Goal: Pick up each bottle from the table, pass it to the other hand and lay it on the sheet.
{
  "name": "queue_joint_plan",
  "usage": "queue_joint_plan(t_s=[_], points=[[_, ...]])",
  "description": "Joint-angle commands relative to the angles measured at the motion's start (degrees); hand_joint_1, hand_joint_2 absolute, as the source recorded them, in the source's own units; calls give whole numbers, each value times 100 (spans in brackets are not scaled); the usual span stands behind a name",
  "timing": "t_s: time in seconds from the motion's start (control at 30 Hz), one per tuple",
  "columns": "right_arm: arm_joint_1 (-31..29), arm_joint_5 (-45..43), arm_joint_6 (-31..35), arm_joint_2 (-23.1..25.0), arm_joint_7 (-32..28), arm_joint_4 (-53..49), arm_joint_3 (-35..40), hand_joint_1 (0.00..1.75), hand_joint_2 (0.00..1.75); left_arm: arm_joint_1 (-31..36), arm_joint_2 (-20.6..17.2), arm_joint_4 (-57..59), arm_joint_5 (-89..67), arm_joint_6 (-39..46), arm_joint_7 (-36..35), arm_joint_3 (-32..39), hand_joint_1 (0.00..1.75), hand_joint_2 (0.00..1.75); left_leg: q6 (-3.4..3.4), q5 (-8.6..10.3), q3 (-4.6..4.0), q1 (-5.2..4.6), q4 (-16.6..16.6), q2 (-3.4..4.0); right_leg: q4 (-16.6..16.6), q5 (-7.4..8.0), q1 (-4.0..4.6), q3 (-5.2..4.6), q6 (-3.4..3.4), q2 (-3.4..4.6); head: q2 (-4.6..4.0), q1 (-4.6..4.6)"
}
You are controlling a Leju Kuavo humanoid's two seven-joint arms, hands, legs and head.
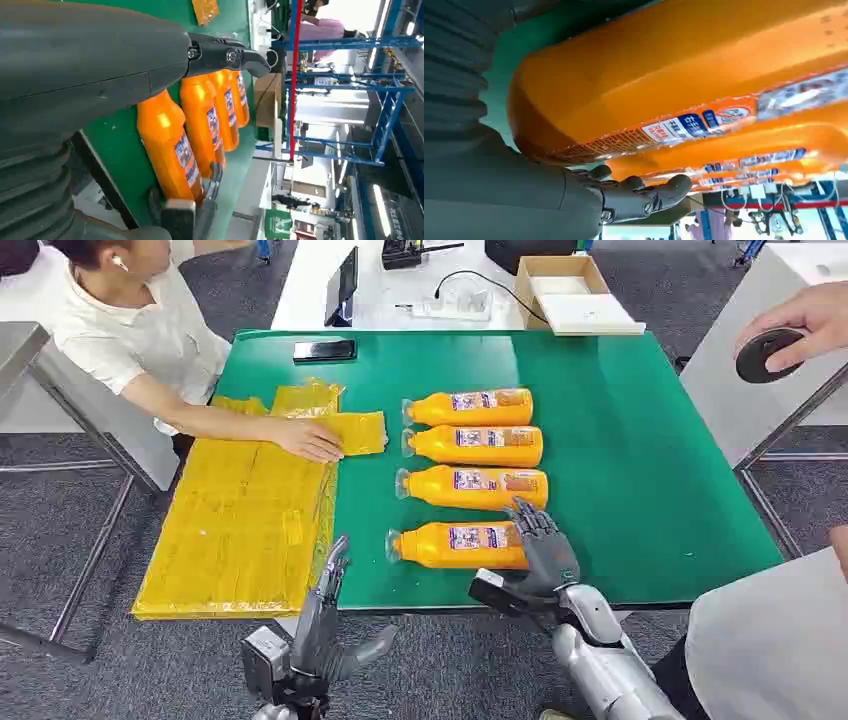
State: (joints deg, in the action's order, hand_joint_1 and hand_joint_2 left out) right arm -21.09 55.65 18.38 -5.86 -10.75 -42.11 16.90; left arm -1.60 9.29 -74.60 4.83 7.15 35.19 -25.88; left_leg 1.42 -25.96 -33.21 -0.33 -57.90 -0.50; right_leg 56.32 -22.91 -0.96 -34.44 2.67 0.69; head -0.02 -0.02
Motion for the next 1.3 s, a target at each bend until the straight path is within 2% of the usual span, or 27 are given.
queue_joint_plan(t_s=[0.03,0.1,0.13,0.17,0.2,0.23,0.27,0.47,0.57,1.03,1.17,1.23,1.3], points=[[-541,159,-713,93,222,1159,609,0,175,194,-65,295,4,-42,-37,-46,0,175,-8,0,18,5,5,4,-8,1,7,19,-9,-4,2,0],[-732,200,-1262,49,416,1401,802,0,175,216,-6,325,-18,-68,-50,-11,0,175,-15,2,32,10,13,5,-17,3,12,35,-17,-9,2,0],[-747,199,-1277,20,416,1395,814,0,175,208,23,308,-20,-59,-55,-14,0,175,-8,0,37,5,5,4,-8,1,6,36,-8,-2,2,0],[-792,193,-1391,-11,420,1462,866,61,175,173,67,246,-45,-64,-73,-17,0,175,-11,1,43,8,8,3,-13,3,10,44,-12,-5,2,0],[-815,188,-1446,-16,432,1497,892,147,175,166,72,232,-60,-69,-84,-24,0,175,-12,3,43,10,7,0,-14,4,12,46,-14,-8,2,0],[-885,227,-1607,-36,481,1575,982,147,175,176,83,238,-81,-71,-96,-16,0,175,-7,0,60,5,6,10,-11,2,6,56,-9,2,2,-2],[-952,212,-1745,-45,545,1663,1041,171,175,197,102,275,-100,-80,-107,4,0,175,-11,1,64,9,7,13,-17,6,11,61,-12,1,0,0],[-1055,180,-1974,-55,612,1786,1139,175,175,247,141,353,-116,-103,-107,46,0,175,-5,-2,86,2,5,17,-14,13,5,78,-12,16,2,-4],[-1058,93,-2076,-55,574,1799,1123,175,175,252,147,350,-124,-122,-100,44,0,175,-1,13,82,8,12,4,-25,23,12,78,-13,-1,0,0],[-981,-118,-1983,-22,420,1654,1078,175,175,214,145,283,-135,-137,-91,78,0,175,-1,10,87,7,11,9,-22,22,11,84,-12,5,0,0],[-567,-883,-1702,-5,-201,1150,660,175,175,79,160,83,-100,-31,-63,178,0,175,-3,11,84,11,13,5,-26,22,14,85,-15,-1,2,0],[-164,-1427,-1319,87,-524,502,288,175,175,7,111,-24,221,136,-171,346,0,175,-3,9,88,12,15,2,-29,20,16,90,-15,-4,0,0],[244,-1765,-1060,167,-563,-307,93,175,175,-100,72,-222,502,276,-248,472,0,175,-6,8,88,15,17,7,-30,20,18,89,-17,2,0,2]])
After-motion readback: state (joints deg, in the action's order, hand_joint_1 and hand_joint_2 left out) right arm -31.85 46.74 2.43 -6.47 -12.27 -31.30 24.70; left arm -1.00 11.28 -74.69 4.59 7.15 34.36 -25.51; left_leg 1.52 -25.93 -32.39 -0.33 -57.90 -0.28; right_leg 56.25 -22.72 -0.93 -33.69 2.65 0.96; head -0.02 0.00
